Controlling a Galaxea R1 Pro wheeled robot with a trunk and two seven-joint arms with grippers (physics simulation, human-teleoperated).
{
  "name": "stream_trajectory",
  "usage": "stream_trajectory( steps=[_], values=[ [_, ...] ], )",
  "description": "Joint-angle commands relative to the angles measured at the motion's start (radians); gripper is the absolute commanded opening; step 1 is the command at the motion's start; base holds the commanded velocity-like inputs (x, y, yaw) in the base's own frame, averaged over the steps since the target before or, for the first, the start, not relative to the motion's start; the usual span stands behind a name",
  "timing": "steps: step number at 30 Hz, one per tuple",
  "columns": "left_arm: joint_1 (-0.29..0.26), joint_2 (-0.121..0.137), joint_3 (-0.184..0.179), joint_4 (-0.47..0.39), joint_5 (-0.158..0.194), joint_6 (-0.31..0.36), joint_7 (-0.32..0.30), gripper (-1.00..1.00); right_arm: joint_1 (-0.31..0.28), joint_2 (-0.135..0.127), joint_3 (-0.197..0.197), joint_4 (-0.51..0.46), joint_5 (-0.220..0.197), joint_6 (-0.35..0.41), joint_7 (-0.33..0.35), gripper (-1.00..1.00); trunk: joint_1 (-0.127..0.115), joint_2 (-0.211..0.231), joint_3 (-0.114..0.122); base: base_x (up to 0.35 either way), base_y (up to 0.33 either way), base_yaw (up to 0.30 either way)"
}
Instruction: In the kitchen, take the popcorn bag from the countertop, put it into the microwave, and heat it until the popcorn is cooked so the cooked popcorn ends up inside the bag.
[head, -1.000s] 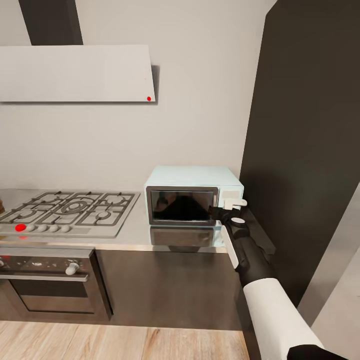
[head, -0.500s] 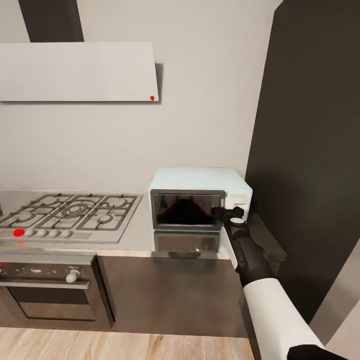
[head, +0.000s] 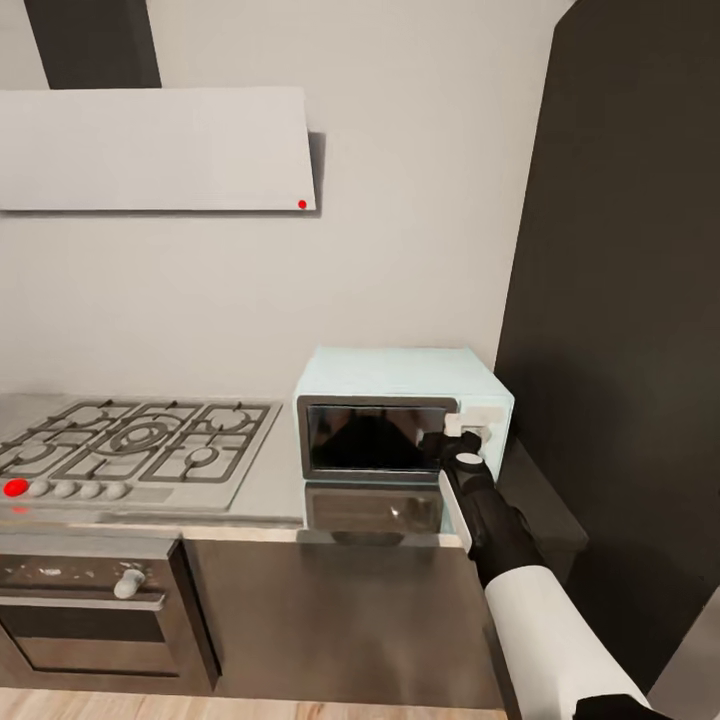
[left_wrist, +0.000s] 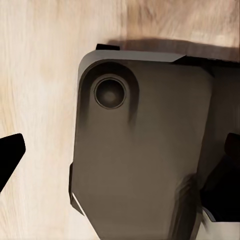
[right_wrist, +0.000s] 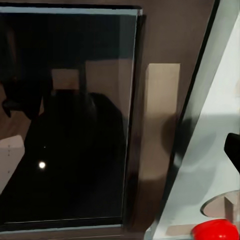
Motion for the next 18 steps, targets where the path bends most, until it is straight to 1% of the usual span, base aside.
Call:
stream_trajectory(
  steps=[1,11,12,18],
  values=[
    [0.000,0.000,0.001,0.000,0.010,-0.002,-0.001,1.00,-0.026,0.000,-0.001,-0.002,0.020,0.009,0.003,1.00,0.019,0.000,-0.001,0.053,0.000,0.000],
    [0.000,0.001,0.002,0.000,0.010,-0.003,-0.001,1.00,-0.026,0.000,-0.002,-0.001,0.017,0.010,0.004,1.00,0.019,0.000,-0.001,0.004,0.000,0.000],
    [0.000,0.001,0.002,0.000,0.010,-0.003,-0.001,1.00,-0.026,0.000,-0.002,0.000,0.017,0.010,0.003,-1.00,0.019,0.000,-0.001,0.000,0.000,0.000],
    [0.000,0.001,0.003,0.000,0.010,-0.003,-0.001,1.00,-0.026,0.000,-0.003,-0.001,0.019,0.009,0.000,-1.00,0.019,0.000,-0.001,0.000,0.000,0.000]
  ],
)
